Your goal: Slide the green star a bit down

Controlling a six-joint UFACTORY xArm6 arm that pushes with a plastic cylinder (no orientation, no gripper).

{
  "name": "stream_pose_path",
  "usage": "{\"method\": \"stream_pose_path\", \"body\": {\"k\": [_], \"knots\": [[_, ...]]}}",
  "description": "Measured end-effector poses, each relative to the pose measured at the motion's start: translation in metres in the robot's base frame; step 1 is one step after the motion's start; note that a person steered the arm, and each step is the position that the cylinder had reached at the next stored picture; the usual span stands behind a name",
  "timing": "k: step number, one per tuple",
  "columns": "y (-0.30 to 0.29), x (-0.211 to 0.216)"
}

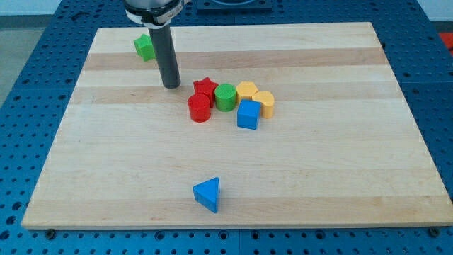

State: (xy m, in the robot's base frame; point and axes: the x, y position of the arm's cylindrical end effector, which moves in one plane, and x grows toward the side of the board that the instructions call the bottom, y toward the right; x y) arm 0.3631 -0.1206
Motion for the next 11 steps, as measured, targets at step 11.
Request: {"method": "stream_pose_path", "body": {"k": [11], "knots": [[-0.077, -0.125]]}}
